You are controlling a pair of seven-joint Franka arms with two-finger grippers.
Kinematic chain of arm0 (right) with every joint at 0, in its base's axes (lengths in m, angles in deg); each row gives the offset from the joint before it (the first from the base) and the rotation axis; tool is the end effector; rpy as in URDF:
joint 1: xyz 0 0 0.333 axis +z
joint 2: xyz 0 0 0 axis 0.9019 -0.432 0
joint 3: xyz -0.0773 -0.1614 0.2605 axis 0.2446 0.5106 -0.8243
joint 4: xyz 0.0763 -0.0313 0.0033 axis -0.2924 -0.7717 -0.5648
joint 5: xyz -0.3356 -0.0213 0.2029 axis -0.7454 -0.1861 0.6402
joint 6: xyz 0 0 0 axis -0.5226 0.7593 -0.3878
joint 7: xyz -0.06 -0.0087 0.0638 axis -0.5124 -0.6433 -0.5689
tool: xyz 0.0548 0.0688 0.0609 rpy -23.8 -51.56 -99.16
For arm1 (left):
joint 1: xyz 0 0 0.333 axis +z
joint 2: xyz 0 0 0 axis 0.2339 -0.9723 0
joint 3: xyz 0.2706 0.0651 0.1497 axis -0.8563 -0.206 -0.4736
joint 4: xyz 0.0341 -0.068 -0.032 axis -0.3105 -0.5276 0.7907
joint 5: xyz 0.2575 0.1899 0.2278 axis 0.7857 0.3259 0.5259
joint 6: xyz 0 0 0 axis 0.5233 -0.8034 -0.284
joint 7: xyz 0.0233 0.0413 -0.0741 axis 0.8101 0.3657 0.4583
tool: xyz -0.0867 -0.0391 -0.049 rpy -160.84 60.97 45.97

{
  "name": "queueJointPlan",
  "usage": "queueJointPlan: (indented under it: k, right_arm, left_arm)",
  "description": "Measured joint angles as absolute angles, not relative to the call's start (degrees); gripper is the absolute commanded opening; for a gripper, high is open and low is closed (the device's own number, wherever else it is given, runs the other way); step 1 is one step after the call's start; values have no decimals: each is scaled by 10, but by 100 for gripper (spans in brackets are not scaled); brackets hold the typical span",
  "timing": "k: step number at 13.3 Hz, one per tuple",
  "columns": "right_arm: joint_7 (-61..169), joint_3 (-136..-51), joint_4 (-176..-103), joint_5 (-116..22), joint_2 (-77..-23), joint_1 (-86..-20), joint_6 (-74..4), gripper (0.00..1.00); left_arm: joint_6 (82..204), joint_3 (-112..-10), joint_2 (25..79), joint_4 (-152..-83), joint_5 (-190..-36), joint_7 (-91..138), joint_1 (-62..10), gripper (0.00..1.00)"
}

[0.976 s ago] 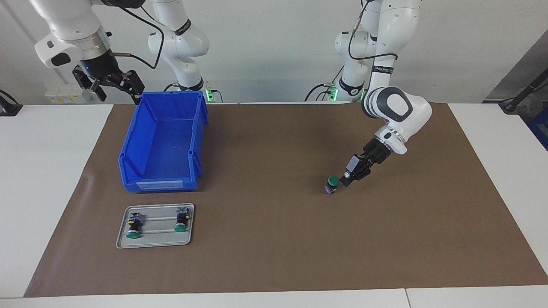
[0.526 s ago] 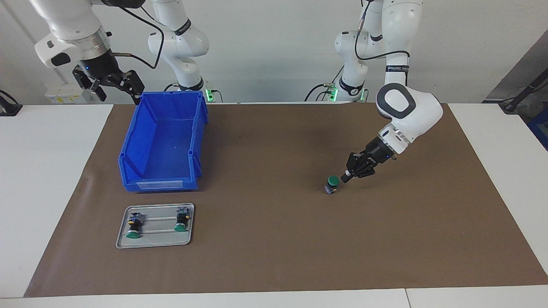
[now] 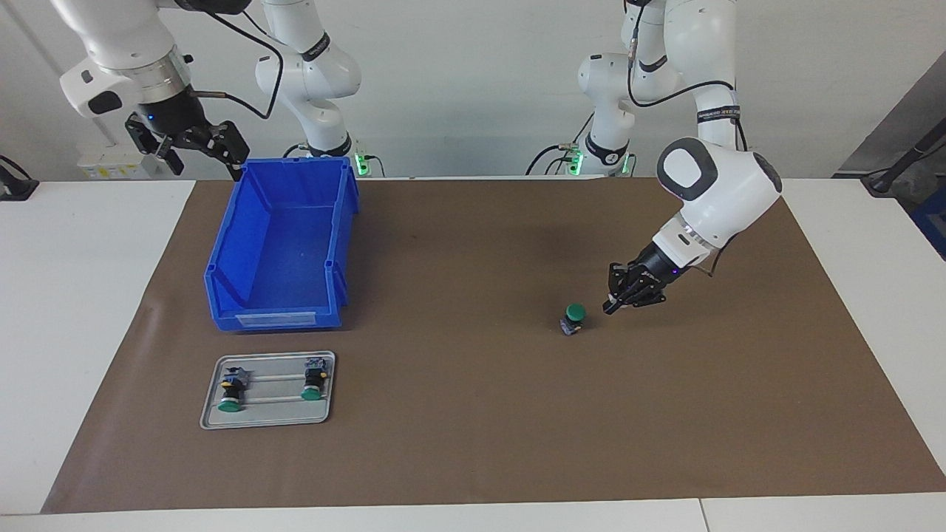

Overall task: Place and press button with both arms
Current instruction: 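Open the left gripper and draw it back from the button, then press down on the green button top with the left gripper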

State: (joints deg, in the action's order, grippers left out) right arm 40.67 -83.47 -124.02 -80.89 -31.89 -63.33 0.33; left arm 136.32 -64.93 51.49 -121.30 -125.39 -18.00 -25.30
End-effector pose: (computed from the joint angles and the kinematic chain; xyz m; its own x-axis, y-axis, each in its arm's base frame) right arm 0.5250 -0.0207 0.6562 0.9909 -0.1241 -0.0517 -0.1210 -0.9909 0.0595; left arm 0.5966 -0.1266 0.4005 0.9512 -0.1702 0.2572 -0.2720 -0.8561 0.4394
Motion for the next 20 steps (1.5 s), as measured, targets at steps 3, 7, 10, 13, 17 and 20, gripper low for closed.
queueJointPlan:
  k: [3,7,10,13,17,20]
  right_arm:
    - [407,-835,-1240,-809,-319,-633,3,100]
    - [407,-835,-1240,-809,-319,-633,3,100]
    - [407,-835,-1240,-809,-319,-633,3,100]
    - [407,-835,-1240,-809,-319,-633,3,100]
    - [407,-835,-1240,-809,-319,-633,3,100]
    - [407,-835,-1240,-809,-319,-633,3,100]
  left_arm:
    - [1363,-646,503,-1201,-1138,-139,-278,0]
    - [1363,-646,493,-1194,-1059,-101,-314,0]
    - [1359,-646,489,-1194,-1014,-83,-327,0]
    - [1355,-645,482,-1194,-1003,-73,-339,0]
    - [1354,-646,476,-1194,-988,-68,-344,0]
    - [1352,-646,474,-1193,-977,-67,-344,0]
